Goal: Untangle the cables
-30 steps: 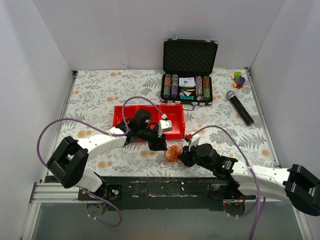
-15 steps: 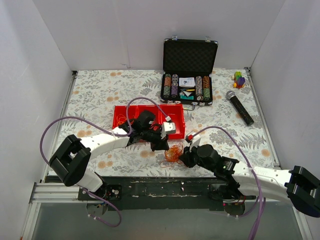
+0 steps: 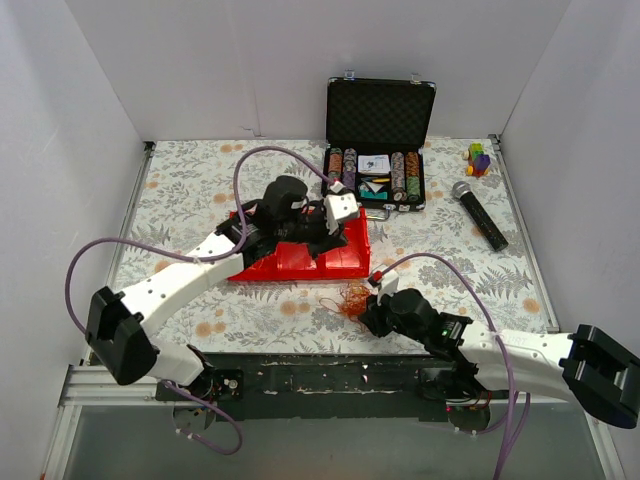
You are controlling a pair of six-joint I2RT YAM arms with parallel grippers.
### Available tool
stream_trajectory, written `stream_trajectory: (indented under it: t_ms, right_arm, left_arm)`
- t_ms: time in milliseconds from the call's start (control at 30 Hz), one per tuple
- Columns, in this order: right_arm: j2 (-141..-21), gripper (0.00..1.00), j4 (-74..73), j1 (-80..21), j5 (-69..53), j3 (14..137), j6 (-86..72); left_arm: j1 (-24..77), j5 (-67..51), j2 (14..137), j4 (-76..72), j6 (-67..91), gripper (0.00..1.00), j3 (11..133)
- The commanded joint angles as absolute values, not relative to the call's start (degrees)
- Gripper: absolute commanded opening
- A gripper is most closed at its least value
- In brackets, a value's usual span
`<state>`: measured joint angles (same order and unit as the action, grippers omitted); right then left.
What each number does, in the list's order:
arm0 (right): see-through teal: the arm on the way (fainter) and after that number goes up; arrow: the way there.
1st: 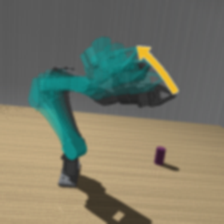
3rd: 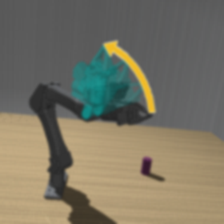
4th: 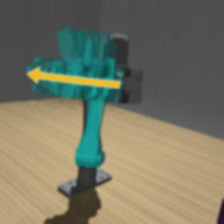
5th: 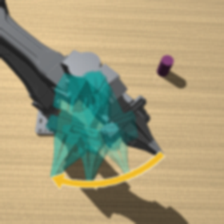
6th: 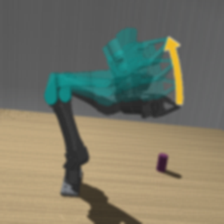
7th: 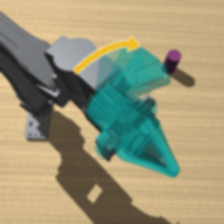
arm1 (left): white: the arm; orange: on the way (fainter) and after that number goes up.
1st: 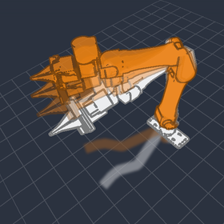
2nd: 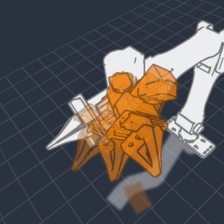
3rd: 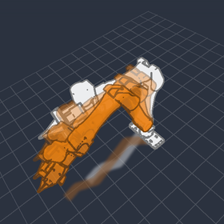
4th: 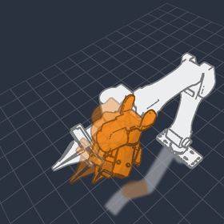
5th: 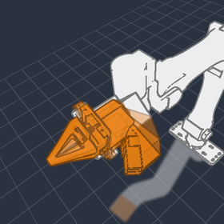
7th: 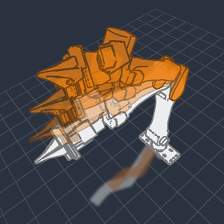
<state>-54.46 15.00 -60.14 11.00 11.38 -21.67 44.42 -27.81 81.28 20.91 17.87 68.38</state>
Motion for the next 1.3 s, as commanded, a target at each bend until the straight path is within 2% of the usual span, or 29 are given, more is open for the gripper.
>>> stream_trajectory:
  t_ms: [0, 367, 667, 1000, 1267]
  right_arm:
    - [-55.6, 0.25, 15.6, -60.3, 11.9, 12.8, -21.4]
    - [-57.2, 0.26, 13.1, -60.3, 13.0, 13.8, -21.4]
    - [-56.9, 0.27, 12.3, -60.3, 13.4, 13.9, -21.9]
    - [-56.9, 0.29, 12.0, -60.3, 13.8, 14.1, -22.3]
    - [-48.3, 0.39, 6.9, -60.3, 14.6, 18.6, -20.9]
  left_arm:
    - [44.6, -26.2, 75.1, 27.2, 19.1, 0.00, 73.7]
    - [44.6, -18.4, 69.9, 26.7, 21.4, 0.00, 86.8]
    - [44.6, -0.8, 69.5, 6.6, 18.3, 0.00, 95.7]
    - [44.6, -3.8, 72.8, 4.4, 18.5, 0.00, 107.2]
    - [44.6, -15.6, 69.1, 13.3, 23.5, 0.03, 100.4]
